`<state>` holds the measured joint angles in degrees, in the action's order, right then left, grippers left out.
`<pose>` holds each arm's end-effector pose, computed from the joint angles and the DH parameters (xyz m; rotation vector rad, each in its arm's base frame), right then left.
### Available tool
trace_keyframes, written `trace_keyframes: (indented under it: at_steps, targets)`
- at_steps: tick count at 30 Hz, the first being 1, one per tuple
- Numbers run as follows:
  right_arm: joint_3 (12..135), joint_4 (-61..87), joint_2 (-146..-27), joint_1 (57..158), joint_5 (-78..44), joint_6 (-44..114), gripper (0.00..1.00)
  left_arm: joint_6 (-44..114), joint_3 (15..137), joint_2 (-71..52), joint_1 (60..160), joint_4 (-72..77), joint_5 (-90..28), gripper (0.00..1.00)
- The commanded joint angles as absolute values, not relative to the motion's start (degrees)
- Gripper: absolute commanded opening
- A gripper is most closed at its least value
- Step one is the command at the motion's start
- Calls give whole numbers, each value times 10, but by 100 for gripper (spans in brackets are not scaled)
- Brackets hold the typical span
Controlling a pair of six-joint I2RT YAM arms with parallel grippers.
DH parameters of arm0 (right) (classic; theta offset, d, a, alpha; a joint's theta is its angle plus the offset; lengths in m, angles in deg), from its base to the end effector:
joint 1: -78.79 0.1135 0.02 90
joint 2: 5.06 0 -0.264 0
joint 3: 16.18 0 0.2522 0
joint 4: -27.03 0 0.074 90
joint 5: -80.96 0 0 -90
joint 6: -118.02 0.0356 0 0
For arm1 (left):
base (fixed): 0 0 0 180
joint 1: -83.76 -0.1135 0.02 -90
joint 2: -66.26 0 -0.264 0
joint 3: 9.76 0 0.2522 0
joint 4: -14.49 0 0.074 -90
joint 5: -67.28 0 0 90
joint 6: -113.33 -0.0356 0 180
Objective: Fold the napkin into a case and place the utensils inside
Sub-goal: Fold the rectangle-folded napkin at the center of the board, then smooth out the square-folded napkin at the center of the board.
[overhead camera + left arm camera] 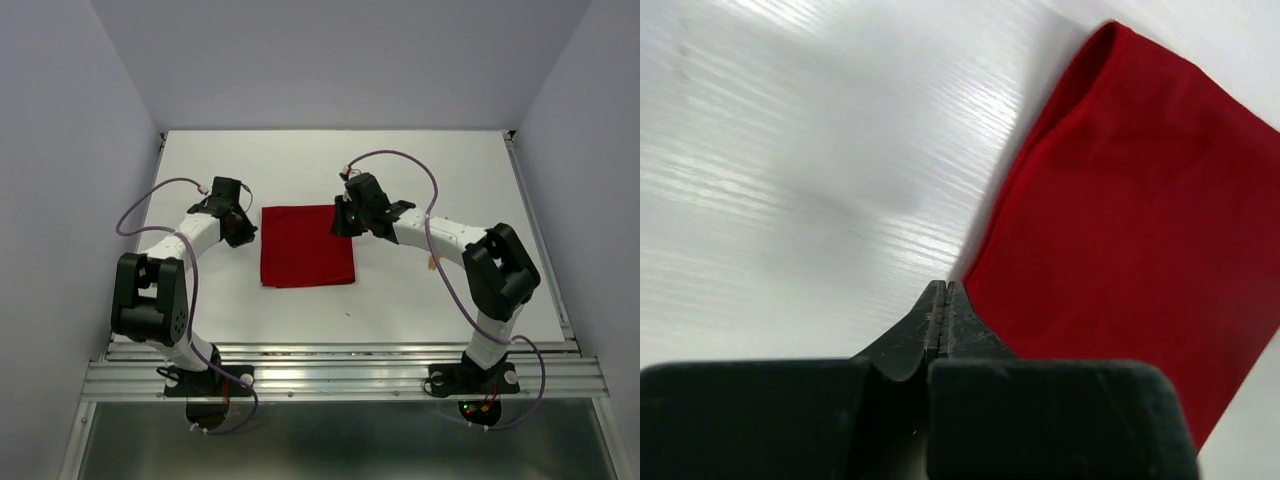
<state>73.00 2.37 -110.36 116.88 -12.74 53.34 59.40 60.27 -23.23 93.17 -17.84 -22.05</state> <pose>0.3251 0.2577 0.2266 -0.2980 2.3481 0.6347 0.3190 -0.0524 0.2074 -0.5821 2.4346 -0.3217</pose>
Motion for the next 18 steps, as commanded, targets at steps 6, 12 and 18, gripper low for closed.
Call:
trace_keyframes:
  at_steps: [6,12,18]
  targets:
    - [605,93,-1027,1132,-233,554,8,603,618,-275,1011,-131,-285,0]
    - [533,143,-1045,1132,-282,578,5,600,605,-300,1018,-125,-280,0]
    - [513,110,-1033,1132,-220,564,4,595,600,-327,1019,-122,-282,0]
